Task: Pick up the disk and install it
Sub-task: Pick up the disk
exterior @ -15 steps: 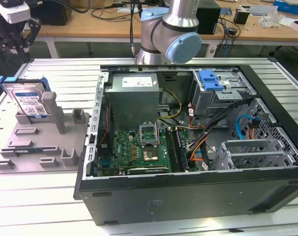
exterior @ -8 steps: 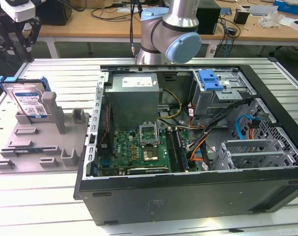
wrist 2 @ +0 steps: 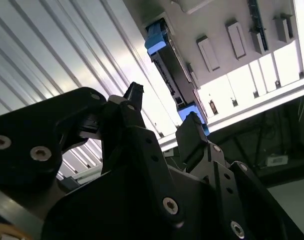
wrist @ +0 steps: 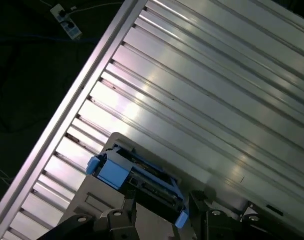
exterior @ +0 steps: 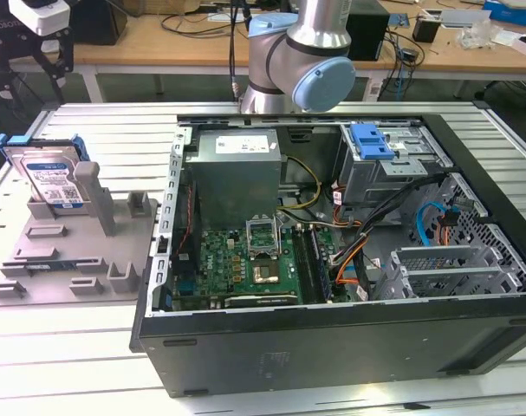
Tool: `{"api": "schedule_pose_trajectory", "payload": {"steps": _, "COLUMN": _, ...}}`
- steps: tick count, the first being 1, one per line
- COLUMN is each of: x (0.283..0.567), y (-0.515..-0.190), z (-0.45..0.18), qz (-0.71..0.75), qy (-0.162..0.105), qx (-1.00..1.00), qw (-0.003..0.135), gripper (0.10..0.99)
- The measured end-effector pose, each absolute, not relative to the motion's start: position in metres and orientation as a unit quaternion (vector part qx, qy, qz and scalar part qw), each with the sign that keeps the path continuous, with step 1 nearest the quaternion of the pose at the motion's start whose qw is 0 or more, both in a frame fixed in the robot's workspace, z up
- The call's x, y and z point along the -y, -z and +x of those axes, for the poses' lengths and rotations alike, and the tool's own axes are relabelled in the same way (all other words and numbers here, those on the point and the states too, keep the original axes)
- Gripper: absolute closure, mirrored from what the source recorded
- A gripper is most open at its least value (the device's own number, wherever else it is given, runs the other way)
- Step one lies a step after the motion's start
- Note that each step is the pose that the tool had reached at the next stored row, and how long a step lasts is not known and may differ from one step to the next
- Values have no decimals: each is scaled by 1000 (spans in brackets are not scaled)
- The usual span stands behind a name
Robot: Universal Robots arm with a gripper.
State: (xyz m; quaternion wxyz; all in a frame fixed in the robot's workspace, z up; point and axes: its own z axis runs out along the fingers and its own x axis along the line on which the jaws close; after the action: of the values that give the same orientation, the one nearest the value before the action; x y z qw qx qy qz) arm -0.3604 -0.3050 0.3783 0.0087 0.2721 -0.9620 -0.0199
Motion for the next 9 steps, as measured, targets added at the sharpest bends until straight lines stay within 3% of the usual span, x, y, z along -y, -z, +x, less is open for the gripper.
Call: {"api": "schedule_pose_trajectory", "payload": {"steps": 9, "x": 305, "y": -378, "z": -362, "qz": 334, "qy": 19, "qx": 942, "qw": 10, "gripper": 545}}
